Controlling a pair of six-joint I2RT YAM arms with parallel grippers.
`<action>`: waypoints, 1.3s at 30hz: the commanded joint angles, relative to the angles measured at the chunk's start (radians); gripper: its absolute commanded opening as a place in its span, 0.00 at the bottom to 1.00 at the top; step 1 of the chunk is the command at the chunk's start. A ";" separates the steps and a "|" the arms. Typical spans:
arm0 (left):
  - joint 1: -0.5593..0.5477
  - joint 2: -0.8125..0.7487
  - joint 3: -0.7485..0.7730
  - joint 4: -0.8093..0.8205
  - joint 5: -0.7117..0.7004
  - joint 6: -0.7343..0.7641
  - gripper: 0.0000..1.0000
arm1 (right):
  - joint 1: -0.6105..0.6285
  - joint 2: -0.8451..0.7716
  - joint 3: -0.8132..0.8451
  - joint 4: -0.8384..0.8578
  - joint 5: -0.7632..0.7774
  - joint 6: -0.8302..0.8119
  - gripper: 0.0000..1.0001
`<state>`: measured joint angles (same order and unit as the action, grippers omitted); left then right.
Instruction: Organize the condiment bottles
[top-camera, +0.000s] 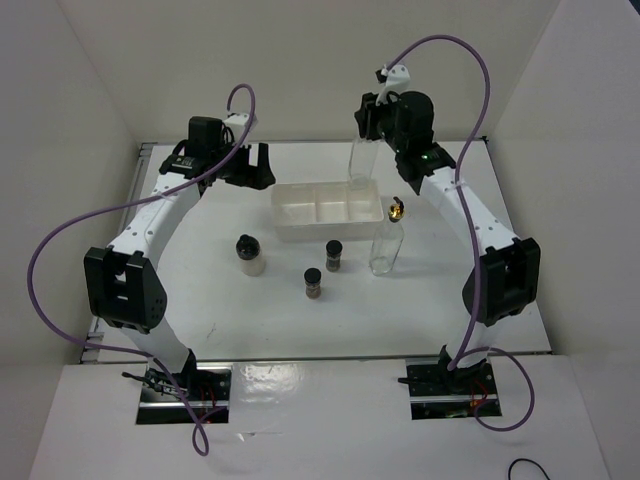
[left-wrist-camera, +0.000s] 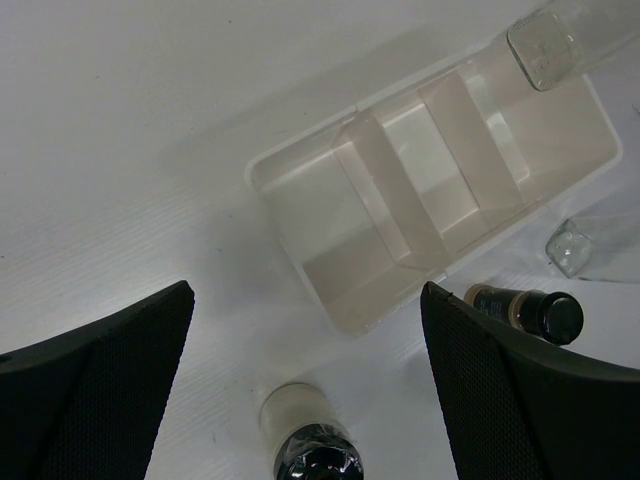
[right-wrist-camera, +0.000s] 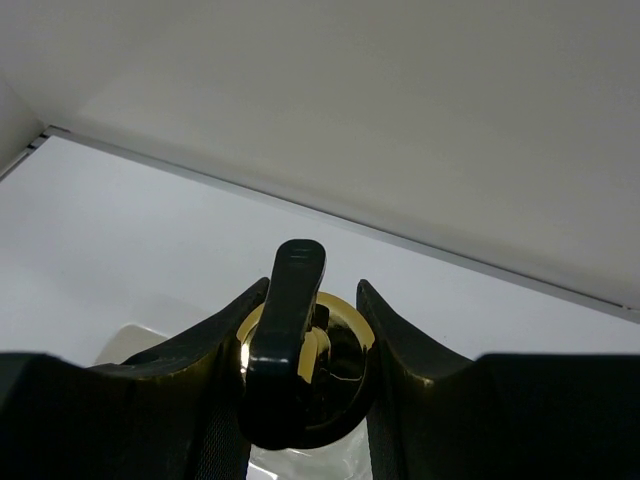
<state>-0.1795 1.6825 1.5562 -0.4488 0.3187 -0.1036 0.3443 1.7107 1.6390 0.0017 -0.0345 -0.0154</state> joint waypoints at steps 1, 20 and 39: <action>-0.003 -0.012 0.019 0.025 0.000 0.022 1.00 | 0.004 -0.010 -0.014 0.123 0.024 0.014 0.00; -0.003 -0.012 0.010 0.016 -0.009 0.022 1.00 | 0.004 -0.010 -0.139 0.169 0.053 0.014 0.00; -0.003 -0.012 0.001 0.016 -0.009 0.022 1.00 | 0.004 0.020 -0.189 0.205 0.081 0.014 0.00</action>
<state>-0.1795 1.6825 1.5558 -0.4496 0.3080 -0.1032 0.3443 1.7271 1.4467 0.0689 0.0277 0.0021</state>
